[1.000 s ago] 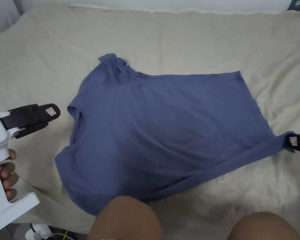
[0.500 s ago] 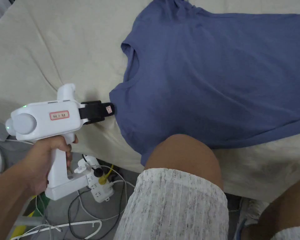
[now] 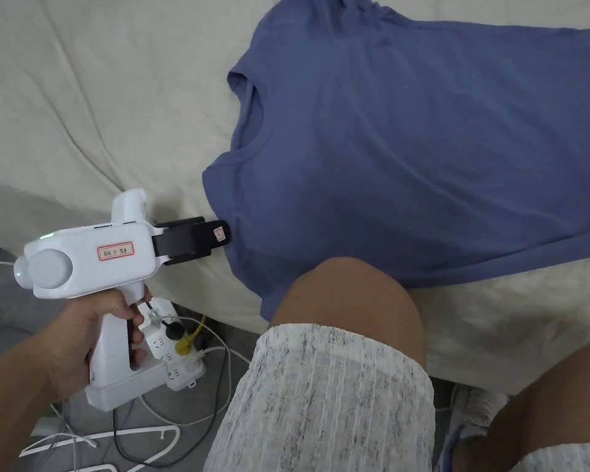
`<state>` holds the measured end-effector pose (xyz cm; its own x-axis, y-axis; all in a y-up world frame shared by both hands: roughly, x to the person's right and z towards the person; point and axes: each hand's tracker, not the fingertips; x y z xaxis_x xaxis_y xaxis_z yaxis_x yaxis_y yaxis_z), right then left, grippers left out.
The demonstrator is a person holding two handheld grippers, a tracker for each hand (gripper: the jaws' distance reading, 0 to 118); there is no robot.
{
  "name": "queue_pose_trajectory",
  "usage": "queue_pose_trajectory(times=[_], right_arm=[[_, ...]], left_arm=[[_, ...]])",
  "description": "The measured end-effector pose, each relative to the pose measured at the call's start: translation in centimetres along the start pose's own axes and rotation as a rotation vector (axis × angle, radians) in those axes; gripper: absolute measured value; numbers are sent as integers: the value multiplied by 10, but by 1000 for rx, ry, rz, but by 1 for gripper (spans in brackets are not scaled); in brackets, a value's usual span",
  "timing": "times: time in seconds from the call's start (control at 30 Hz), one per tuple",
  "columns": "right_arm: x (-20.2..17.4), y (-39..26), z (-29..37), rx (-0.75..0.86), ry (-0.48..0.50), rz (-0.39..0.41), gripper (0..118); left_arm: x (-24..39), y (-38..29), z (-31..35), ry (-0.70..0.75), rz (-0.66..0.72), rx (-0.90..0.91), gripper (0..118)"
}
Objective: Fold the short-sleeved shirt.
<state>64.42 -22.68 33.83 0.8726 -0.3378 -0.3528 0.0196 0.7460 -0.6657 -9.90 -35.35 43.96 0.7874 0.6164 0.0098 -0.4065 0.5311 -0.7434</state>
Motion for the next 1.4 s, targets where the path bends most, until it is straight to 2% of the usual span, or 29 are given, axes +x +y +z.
queue_pose_trajectory(times=[0.07, 0.1, 0.23, 0.33, 0.5, 0.67, 0.73, 0.77, 0.8, 0.87, 1.07, 1.1, 1.4], right_arm=[[-1, 0, 1, -1, 5, 2, 5], [-1, 0, 1, -3, 3, 6, 5], [-3, 0, 0, -3, -3, 1, 5], [-4, 1, 0, -4, -2, 10, 5], [-10, 2, -1, 0, 0, 2, 5], [-7, 1, 1, -2, -6, 7, 5], [-6, -1, 1, -3, -7, 1, 5], [-5, -1, 1, -4, -6, -1, 5], [-8, -1, 1, -7, -9, 2, 5], [-11, -2, 1, -8, -12, 2, 5], [-9, -1, 1, -14, -14, 4, 5], [-8, -1, 2, -13, -15, 5, 5], [-4, 0, 7, -2, 11, -12, 5]], left_arm=[[1, -2, 5, -14, -29, -3, 65], [0, -1, 6, -17, -33, -17, 70], [3, -3, 8, -17, -56, -12, 70], [3, -8, 1, -42, -23, -5, 73], [11, -12, -19, 33, -102, 13, 73], [14, -16, -22, 33, -72, 32, 78], [17, -19, -22, 51, -108, 32, 77], [17, -19, -22, 54, -112, 22, 76], [17, -18, -22, 47, -105, 12, 64], [25, -20, -21, 29, -136, 19, 24], [30, -16, -29, 28, -143, 9, 15], [33, -15, -28, 29, -149, 10, 3], [46, 12, -7, -60, -99, 57, 2]])
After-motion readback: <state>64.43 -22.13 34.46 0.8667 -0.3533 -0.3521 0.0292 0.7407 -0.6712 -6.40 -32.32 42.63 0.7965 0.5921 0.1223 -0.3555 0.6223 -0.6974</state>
